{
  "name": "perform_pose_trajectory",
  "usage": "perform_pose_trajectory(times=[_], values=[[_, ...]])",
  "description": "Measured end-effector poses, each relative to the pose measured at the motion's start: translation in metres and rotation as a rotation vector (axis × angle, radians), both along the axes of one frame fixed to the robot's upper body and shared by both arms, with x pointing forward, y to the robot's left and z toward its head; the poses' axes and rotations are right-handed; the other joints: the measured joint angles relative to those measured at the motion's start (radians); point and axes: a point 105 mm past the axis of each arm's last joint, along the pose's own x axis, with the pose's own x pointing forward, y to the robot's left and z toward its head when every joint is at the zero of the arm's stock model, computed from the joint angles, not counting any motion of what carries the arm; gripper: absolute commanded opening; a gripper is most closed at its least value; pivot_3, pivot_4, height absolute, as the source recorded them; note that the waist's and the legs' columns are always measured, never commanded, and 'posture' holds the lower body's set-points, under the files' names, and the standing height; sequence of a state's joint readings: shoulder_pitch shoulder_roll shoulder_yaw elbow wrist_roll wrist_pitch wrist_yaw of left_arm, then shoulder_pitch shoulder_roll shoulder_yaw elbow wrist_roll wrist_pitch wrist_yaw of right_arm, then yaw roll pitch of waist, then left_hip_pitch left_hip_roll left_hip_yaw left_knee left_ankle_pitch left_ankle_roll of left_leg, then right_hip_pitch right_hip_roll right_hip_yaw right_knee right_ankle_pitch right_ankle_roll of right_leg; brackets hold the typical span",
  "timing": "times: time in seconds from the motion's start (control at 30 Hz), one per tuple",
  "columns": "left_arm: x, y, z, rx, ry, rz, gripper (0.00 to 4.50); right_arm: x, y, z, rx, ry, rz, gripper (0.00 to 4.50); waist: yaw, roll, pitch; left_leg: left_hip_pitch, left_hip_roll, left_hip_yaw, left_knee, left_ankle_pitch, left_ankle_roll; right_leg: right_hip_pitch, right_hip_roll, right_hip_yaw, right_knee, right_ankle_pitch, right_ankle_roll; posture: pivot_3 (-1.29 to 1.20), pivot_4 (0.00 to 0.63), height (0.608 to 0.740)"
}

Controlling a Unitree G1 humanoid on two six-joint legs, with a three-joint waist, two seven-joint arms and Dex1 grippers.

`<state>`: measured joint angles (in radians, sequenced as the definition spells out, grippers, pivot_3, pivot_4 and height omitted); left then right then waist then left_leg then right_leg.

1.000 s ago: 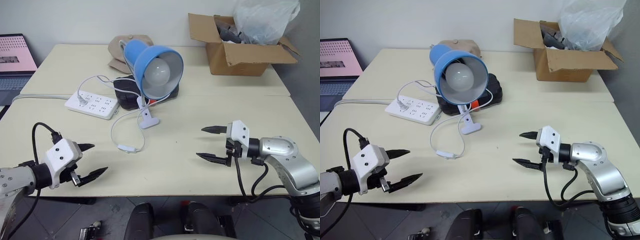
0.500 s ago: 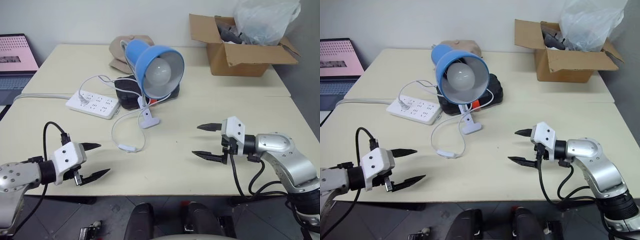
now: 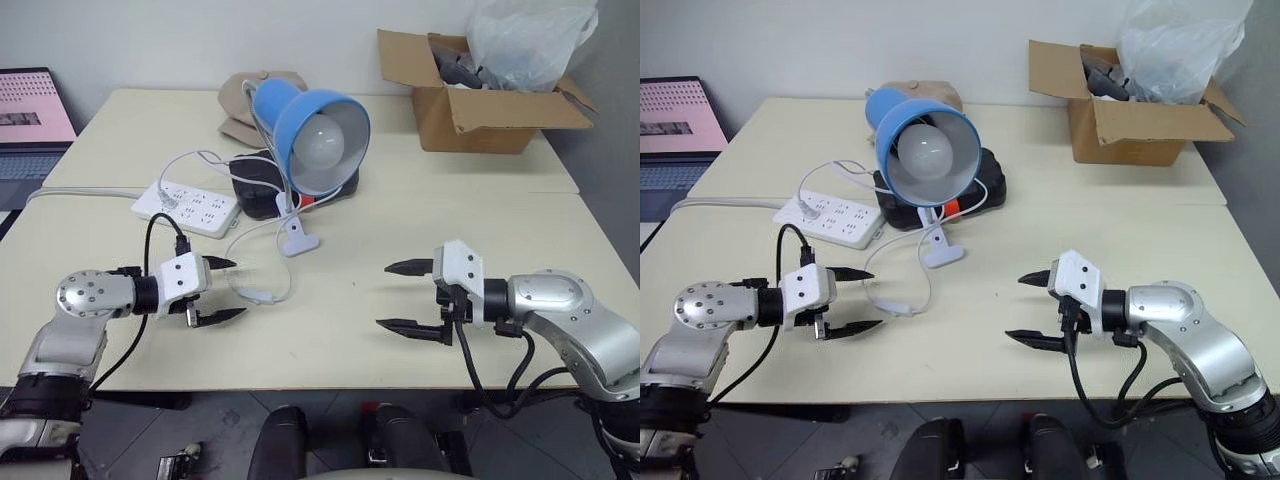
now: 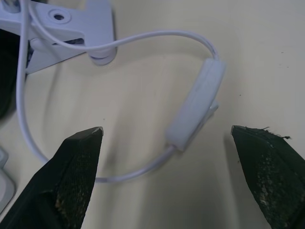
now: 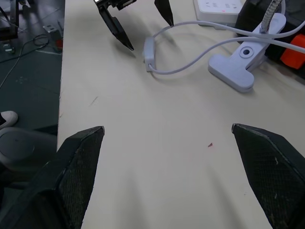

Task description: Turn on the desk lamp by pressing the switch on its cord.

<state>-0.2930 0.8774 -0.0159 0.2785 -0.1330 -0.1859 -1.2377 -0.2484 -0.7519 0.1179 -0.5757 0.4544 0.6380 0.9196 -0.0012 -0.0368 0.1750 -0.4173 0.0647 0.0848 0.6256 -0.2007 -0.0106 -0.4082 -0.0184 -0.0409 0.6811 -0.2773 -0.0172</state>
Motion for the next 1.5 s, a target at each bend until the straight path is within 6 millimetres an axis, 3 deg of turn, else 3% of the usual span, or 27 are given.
perform_pose_trajectory(times=[0.23,0.27,0.87,1.03,1.23,1.4,1.5], values=[[0.014,-0.002,-0.005,0.028,0.001,-0.033,4.48,-0.001,-0.004,0.0,-0.011,-0.005,-0.038,4.5,0.001,0.0,0.0,0.0,0.0,0.0,0.002,0.0,0.0,0.001,0.0,0.0,0.0,0.001,0.001,0.0,0.15,0.74],[0.015,-0.003,-0.005,0.027,0.002,-0.04,4.12,-0.002,-0.004,0.0,-0.011,-0.002,-0.038,4.5,0.001,0.0,0.0,0.0,0.0,0.0,0.002,0.0,0.0,0.001,0.0,0.0,0.0,0.001,0.001,0.0,0.15,0.74],[0.013,-0.009,-0.013,0.051,0.052,-0.129,0.43,-0.002,-0.008,0.003,-0.016,-0.013,-0.059,4.5,0.0,0.0,0.0,0.0,0.0,-0.001,0.003,0.001,0.001,0.002,0.0,0.0,0.001,0.002,0.003,0.0,0.15,0.74],[0.005,-0.013,-0.013,0.045,0.102,-0.14,0.42,-0.002,-0.009,0.003,-0.018,-0.014,-0.06,4.5,0.0,0.0,0.0,0.0,0.0,-0.001,0.003,0.001,0.001,0.002,0.0,0.0,0.0,0.002,0.003,0.0,0.15,0.74],[-0.001,-0.037,0.0,-0.019,0.134,-0.177,0.42,-0.001,-0.011,0.007,-0.009,-0.02,-0.066,4.5,0.0,0.0,0.0,0.0,0.0,-0.001,0.003,0.001,0.001,0.002,0.0,0.0,0.001,0.002,0.003,0.0,0.15,0.74],[0.006,-0.097,0.037,-0.089,0.071,-0.293,0.42,0.004,-0.005,0.025,0.015,-0.07,-0.051,4.5,0.003,-0.001,0.0,-0.001,-0.002,-0.001,0.005,0.001,0.002,0.002,0.0,0.001,0.0,0.003,0.005,0.0,0.15,0.74],[0.007,-0.112,0.043,-0.094,0.079,-0.311,0.42,0.007,0.0,0.032,0.007,-0.088,-0.043,4.5,-0.007,-0.001,0.0,0.0,-0.001,-0.001,0.004,0.001,0.002,0.002,0.001,0.002,0.0,0.003,0.005,0.0,0.15,0.74]])
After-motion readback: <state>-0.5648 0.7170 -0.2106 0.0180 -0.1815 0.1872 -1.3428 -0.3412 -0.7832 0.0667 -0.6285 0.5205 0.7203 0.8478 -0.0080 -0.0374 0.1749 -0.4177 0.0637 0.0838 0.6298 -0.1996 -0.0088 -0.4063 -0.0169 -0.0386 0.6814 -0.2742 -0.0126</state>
